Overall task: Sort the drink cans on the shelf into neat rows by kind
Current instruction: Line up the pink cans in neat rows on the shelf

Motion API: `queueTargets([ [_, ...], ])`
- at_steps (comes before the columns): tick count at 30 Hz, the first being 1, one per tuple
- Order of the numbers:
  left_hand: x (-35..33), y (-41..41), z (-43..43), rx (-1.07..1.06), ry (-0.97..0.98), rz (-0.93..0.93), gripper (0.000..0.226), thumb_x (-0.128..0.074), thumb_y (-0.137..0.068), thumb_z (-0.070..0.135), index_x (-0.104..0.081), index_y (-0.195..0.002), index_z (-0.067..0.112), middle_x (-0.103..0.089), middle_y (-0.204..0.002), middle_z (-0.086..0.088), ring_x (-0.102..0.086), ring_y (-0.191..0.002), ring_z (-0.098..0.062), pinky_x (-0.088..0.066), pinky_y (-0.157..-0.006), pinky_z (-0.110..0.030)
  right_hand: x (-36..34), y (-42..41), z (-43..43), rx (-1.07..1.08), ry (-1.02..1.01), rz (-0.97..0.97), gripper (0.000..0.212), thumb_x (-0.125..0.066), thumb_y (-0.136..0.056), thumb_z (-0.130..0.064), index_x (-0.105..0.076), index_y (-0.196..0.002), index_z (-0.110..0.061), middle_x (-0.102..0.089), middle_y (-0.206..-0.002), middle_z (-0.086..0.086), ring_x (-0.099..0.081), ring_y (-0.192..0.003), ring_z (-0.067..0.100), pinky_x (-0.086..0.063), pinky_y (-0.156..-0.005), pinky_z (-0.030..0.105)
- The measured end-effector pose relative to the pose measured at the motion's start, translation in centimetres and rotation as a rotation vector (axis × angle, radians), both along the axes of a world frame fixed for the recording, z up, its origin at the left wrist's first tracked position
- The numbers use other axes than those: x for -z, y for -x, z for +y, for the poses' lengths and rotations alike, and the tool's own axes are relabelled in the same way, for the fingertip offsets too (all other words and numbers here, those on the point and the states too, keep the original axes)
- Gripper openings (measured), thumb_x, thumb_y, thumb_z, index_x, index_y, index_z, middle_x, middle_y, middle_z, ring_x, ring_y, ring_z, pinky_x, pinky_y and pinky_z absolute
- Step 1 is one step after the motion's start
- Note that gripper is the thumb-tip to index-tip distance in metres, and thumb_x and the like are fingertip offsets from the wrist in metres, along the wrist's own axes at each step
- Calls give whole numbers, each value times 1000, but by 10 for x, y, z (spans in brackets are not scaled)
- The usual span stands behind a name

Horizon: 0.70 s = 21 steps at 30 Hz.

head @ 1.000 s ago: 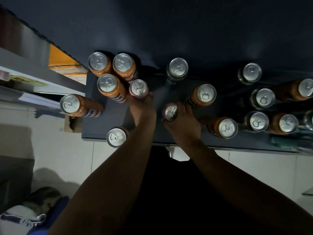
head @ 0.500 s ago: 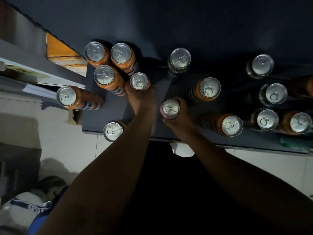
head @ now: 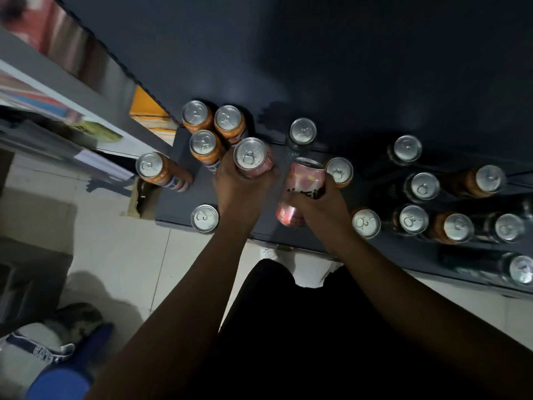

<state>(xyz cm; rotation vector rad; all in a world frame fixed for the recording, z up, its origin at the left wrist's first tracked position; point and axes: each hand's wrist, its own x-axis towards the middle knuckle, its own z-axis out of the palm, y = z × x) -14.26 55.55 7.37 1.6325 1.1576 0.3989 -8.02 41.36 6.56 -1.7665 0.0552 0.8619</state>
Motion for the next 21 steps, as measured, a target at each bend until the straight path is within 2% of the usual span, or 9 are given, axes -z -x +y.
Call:
queueTargets([
  [2, -22, 8, -3, 8, 64, -91, 51, -91, -70, 15, -63, -107, 34, -73, -93, 26, -68, -88, 6, -55, -76, -15, -23, -1, -3, 42, -20, -32, 35, -82, -79, -14, -59, -98, -34, -70, -87, -16, -64, -69, -12, -49, -59, 7],
  [3, -30, 11, -4, 11, 100, -132, 53, -90, -71, 12, -63, -112, 32, -73, -96, 25, -69, -90, 5, -54, -77, -13, -34, -1, -4, 62, -26, -47, 34, -81, -80, -13, -59, -96, -34, -69, -85, -16, -64, -69, -12, -50, -61, 9],
  [5, -47, 15, -5, 18, 155, -194, 52, -89, -73, 14, -64, -115, 32, -74, -100, 20, -70, -94, 1, -56, -82, -20, -55, -1, -7, 103, -60, -57, 34, -82, -81, -14, -62, -102, -32, -72, -89, -13, -68, -77, -6, -56, -70, 18],
  [8, -69, 12, -8, 54, 230, -285, 39, -84, -80, 21, -61, -107, 37, -72, -92, 30, -68, -89, 8, -54, -75, -15, -83, -3, -15, 146, -117, -64, 41, -84, -76, -22, -66, -112, -29, -76, -101, -3, -74, -95, 15, -62, -82, 38],
  [10, -83, 5, -14, 86, 287, -333, 28, -78, -89, 22, -61, -107, 35, -72, -89, 28, -69, -87, 7, -54, -72, -14, -104, -4, -23, 181, -133, -93, 34, -82, -80, -20, -67, -111, -27, -76, -98, -3, -74, -92, 14, -62, -79, 35],
  [13, -104, -8, -26, 127, 386, -410, 19, -75, -90, 30, -64, -106, 31, -76, -95, 16, -72, -94, -4, -60, -82, -27, -131, -6, -39, 270, -145, -164, 24, -76, -88, -17, -66, -107, -28, -75, -94, -9, -73, -85, 4, -61, -72, 24],
  [16, -126, -19, -45, 187, 454, -458, 37, -77, -80, 42, -66, -111, 26, -76, -109, 0, -73, -103, -19, -61, -89, -39, -150, -6, -62, 362, -174, -221, 23, -76, -87, -21, -64, -105, -29, -73, -97, -7, -73, -91, 11, -62, -75, 30],
  [19, -143, -23, -72, 310, 487, -478, 37, -80, -78, 35, -65, -110, 26, -76, -104, 3, -73, -99, -17, -61, -88, -40, -166, -3, -89, 471, -249, -243, 41, -75, -73, -31, -58, -110, -32, -70, -101, -6, -72, -92, 13, -62, -76, 34],
  [21, -153, -24, -93, 395, 479, -483, 54, -88, -71, 28, -63, -118, 21, -75, -106, 1, -73, -98, -16, -62, -82, -36, -175, 0, -109, 535, -283, -236, 52, -76, -67, -36, -56, -115, -33, -70, -107, -3, -72, -97, 17, -62, -79, 38],
])
